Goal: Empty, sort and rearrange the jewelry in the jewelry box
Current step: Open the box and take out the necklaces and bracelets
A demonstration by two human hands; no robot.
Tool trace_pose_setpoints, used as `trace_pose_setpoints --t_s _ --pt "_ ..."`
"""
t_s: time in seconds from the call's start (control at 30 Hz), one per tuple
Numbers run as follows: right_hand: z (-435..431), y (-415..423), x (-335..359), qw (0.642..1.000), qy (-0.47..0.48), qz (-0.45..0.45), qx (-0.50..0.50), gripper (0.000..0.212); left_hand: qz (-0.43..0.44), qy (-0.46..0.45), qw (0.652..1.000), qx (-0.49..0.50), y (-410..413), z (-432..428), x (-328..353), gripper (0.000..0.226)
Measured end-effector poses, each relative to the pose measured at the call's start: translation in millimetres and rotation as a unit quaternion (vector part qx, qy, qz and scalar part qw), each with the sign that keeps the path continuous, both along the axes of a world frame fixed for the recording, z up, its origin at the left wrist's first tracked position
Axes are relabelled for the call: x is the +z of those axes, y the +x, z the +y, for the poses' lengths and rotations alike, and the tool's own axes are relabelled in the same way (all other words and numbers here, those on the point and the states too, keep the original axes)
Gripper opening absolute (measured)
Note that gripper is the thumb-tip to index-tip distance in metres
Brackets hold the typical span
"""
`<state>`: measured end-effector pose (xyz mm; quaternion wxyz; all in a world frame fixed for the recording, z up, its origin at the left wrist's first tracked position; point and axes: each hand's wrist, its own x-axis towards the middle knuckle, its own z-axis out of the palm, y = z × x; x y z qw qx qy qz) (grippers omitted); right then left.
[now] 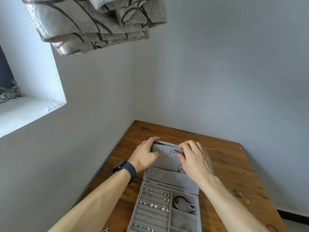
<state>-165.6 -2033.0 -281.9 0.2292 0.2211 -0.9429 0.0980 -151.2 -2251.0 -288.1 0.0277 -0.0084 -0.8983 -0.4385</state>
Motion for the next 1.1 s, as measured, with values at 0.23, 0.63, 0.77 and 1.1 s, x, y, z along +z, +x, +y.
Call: trace_pose_setpoints --t_s 0.23,0.63,0.77,1.1 --pt "-4 3 3 0.998 0.044 0.044 -0.013 0.017 0.005 -0.018 1.0 -0.004 4 2 3 0.064" --pt "9 1 34 0.969 -0.23 -0.086 -0.011 0.007 0.016 -0.084 0.996 -0.012 9 2 9 0.061" --pt "21 9 60 0.934 -0.34 -0.109 -0.015 0.013 0.009 -0.111 0.994 -0.016 11 3 17 0.064" --pt "37 67 138 0.92 -0.385 -0.075 0.021 0.014 0.086 -0.05 0.989 -0.11 62 61 124 0.07"
